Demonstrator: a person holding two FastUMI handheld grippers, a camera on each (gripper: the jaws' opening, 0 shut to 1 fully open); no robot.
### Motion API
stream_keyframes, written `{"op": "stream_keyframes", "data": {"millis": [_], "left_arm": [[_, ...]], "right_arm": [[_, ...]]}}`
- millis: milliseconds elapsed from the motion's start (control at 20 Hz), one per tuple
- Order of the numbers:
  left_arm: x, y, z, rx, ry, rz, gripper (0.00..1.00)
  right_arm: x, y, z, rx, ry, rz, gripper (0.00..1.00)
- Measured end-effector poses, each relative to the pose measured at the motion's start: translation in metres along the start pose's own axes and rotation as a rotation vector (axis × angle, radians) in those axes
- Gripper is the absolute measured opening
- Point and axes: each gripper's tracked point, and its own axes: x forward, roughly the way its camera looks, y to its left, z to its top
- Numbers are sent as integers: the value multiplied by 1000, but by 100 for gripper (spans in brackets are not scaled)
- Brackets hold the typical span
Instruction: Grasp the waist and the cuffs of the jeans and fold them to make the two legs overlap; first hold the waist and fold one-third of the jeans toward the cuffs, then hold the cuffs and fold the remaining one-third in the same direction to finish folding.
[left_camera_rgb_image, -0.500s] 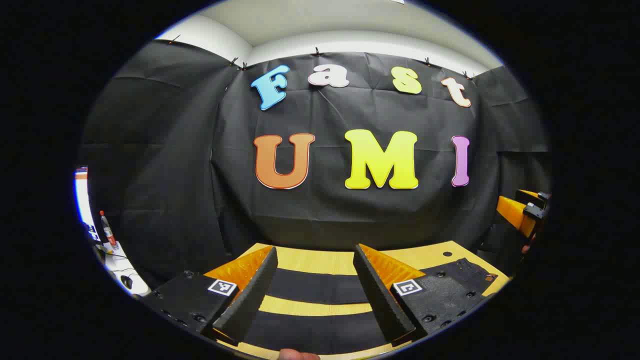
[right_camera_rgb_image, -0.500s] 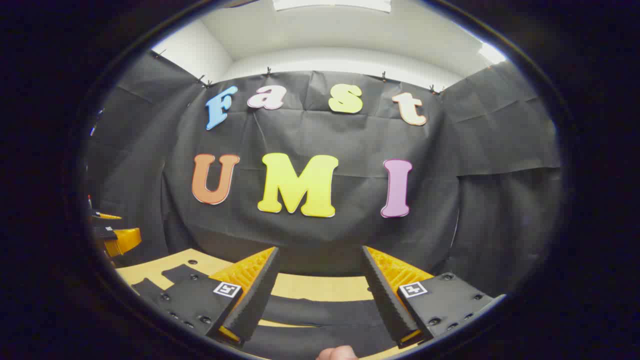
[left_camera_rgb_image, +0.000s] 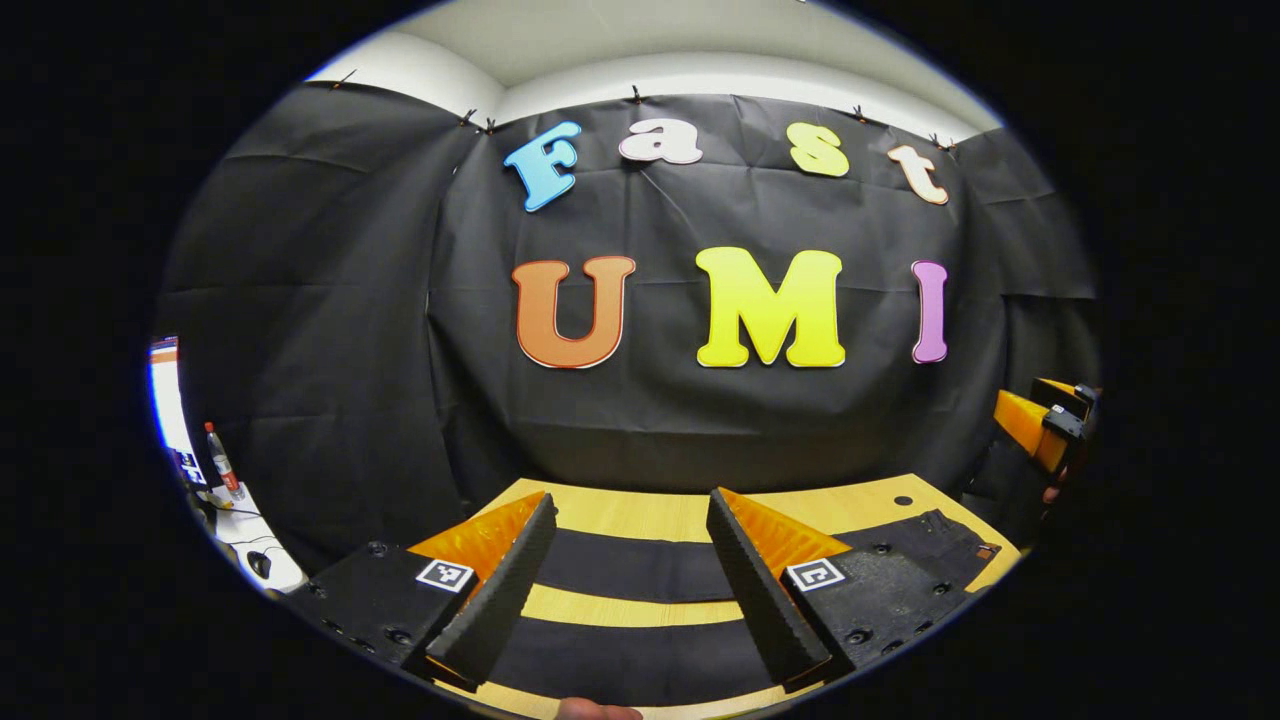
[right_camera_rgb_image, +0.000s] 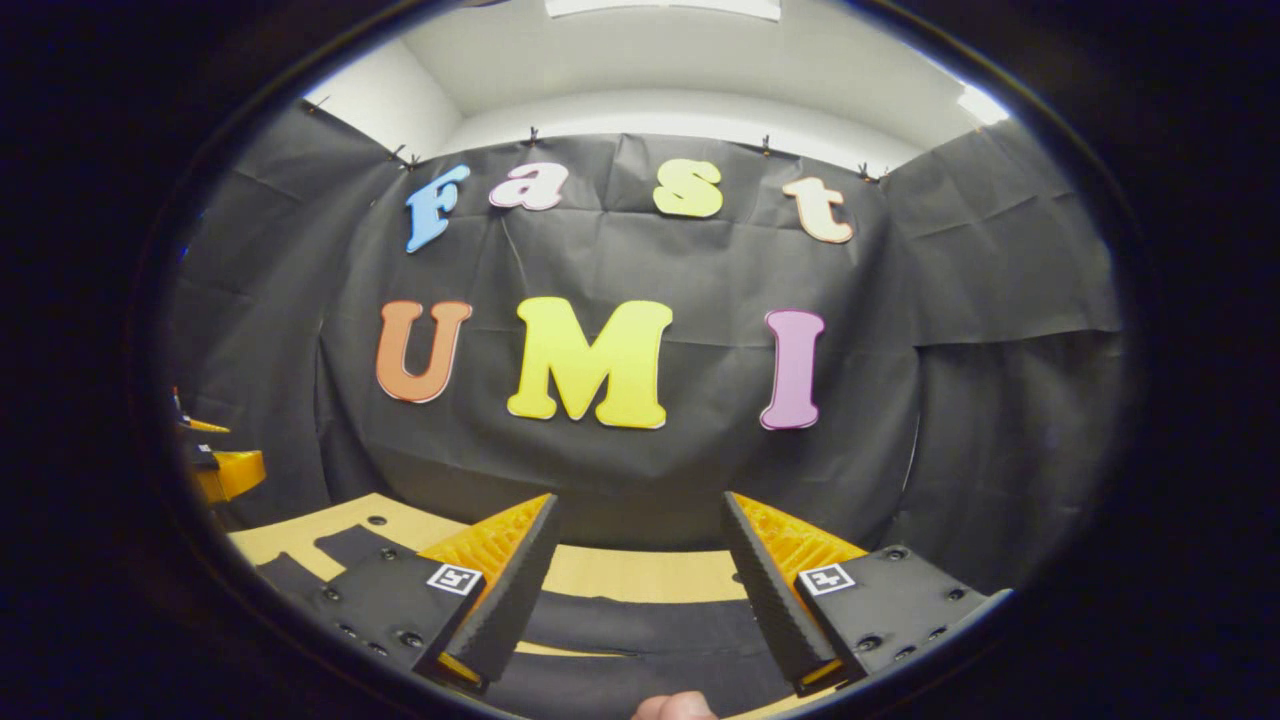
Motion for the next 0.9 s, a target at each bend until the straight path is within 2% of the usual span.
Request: {"op": "stream_keyframes", "data": {"millis": [300, 650, 900], "left_arm": [[7, -13, 5, 4, -15, -24, 98], [10, -26, 12, -3, -38, 10, 98], [11, -13, 3, -8, -12, 51, 98]], "right_arm": [[5, -7, -1, -10, 5, -3, 99], [16, -30, -8, -8, 14, 31, 99], [20, -47, -20, 5, 38, 14, 99]]}}
